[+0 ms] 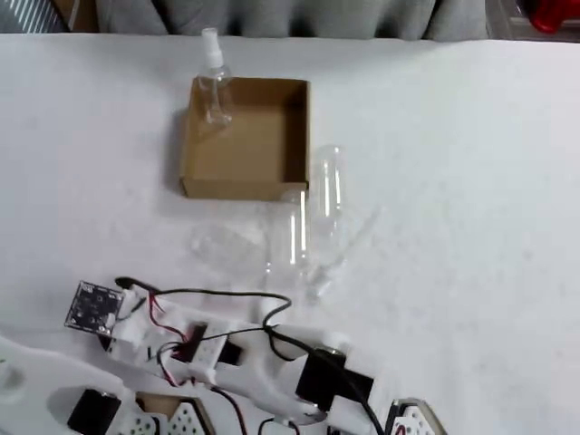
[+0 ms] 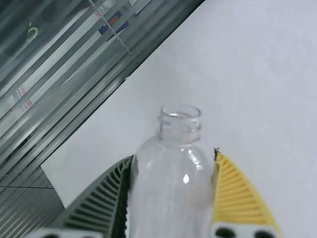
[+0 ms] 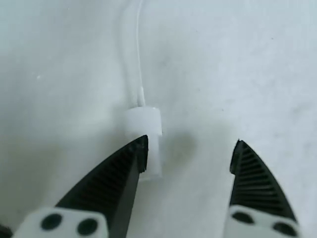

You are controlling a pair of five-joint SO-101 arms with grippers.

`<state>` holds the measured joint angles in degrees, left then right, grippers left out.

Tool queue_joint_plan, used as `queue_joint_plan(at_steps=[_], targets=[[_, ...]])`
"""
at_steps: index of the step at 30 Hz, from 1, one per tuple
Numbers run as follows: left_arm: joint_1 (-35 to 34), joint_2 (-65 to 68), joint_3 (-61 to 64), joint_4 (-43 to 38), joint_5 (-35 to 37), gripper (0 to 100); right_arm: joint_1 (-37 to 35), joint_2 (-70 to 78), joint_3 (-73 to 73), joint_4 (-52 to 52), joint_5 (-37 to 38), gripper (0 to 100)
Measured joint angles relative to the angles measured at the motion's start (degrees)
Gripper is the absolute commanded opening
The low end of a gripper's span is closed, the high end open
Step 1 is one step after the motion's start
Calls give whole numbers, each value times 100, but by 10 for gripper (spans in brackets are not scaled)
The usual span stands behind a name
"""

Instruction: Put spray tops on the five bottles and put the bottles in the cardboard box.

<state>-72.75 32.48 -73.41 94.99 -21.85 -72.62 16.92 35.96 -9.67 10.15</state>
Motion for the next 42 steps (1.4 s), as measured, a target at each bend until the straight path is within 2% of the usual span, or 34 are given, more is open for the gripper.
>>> queue_joint_plan(at_steps=[10,16,25,27,31,33,38,42], targets=[[0,0,0,-9,0,24,-158,-97,0,-26,-88,235],[0,0,0,-9,0,24,-149,-237,0,-26,-642,234],[0,0,0,-9,0,24,-220,905,-712,-26,-712,232],[0,0,0,-9,0,24,-220,914,-747,-26,-712,200],[0,0,0,-9,0,24,-202,914,-756,-26,-712,1],[0,0,0,-9,0,24,-185,914,-765,-26,-712,45],[0,0,44,0,0,24,-167,897,-791,211,-712,19],[35,0,53,229,0,24,97,334,-712,1099,-712,15]])
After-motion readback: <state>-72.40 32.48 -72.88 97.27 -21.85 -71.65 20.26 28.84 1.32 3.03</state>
